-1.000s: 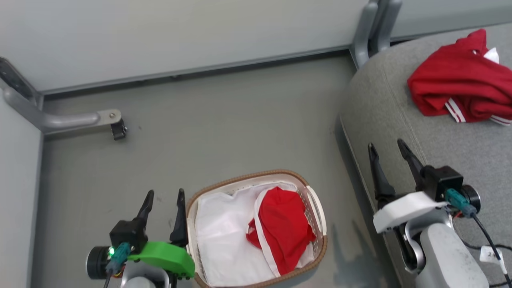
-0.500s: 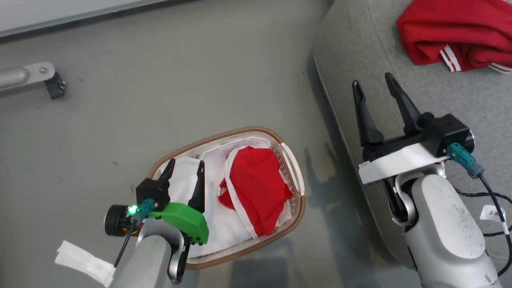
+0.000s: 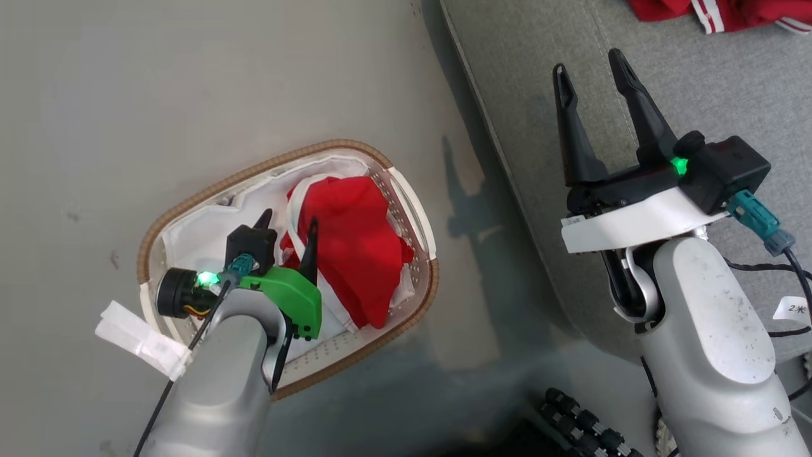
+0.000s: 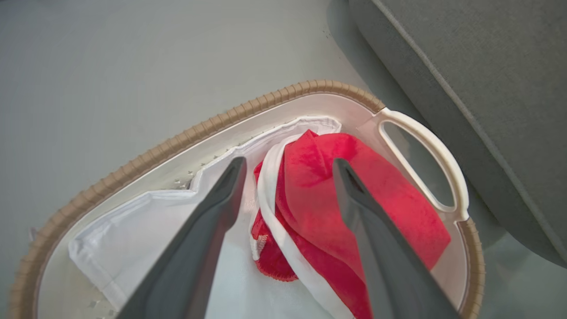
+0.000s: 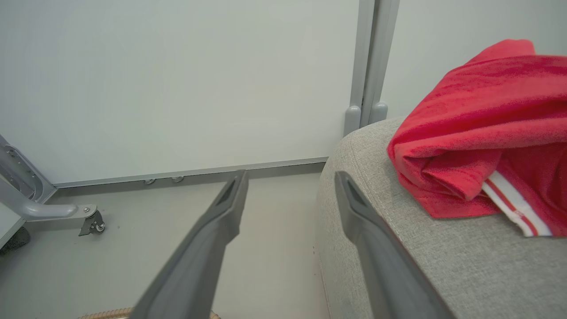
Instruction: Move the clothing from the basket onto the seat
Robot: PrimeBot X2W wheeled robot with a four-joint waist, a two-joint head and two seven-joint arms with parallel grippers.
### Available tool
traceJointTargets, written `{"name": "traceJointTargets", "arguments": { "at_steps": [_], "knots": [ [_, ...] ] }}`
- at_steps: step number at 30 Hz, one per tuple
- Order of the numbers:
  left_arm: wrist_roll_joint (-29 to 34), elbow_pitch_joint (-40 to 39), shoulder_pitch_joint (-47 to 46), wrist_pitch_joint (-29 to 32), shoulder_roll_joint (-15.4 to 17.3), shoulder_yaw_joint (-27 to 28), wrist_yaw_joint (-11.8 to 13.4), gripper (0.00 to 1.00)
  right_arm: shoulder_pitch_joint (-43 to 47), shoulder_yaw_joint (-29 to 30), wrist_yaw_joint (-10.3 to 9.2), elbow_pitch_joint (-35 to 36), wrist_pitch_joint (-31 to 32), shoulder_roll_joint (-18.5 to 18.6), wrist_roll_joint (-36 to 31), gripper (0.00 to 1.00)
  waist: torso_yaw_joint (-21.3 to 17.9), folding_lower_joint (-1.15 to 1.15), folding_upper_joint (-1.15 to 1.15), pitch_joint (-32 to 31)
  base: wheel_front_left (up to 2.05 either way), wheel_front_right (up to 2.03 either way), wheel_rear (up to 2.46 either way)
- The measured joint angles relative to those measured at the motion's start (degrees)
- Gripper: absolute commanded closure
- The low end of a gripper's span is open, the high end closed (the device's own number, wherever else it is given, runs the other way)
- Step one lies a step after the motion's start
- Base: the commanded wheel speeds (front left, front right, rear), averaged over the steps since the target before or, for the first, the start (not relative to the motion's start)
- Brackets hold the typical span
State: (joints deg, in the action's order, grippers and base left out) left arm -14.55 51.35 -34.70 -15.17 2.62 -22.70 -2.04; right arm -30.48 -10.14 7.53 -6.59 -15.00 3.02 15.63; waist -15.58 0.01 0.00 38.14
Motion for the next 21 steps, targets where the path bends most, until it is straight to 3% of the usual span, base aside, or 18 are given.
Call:
{"name": "traceJointTargets", "arguments": {
  "at_steps": [11,21],
  "knots": [
    [0.56,12.03,-7.45,0.0,1.2,2.3,-1.51,0.0,-3.18,-0.71,0.0,3.28,0.0,-0.04,1.48,0.0,-3.13,0.0,0.0,10.07,0.0,0.0,0.0],
    [-0.02,16.9,-11.05,0.0,1.21,2.4,-3.36,0.0,-4.35,-1.1,0.0,5.27,0.0,-0.09,1.74,0.0,-4.1,0.0,0.0,15.6,0.0,0.0,0.0]
  ]
}}
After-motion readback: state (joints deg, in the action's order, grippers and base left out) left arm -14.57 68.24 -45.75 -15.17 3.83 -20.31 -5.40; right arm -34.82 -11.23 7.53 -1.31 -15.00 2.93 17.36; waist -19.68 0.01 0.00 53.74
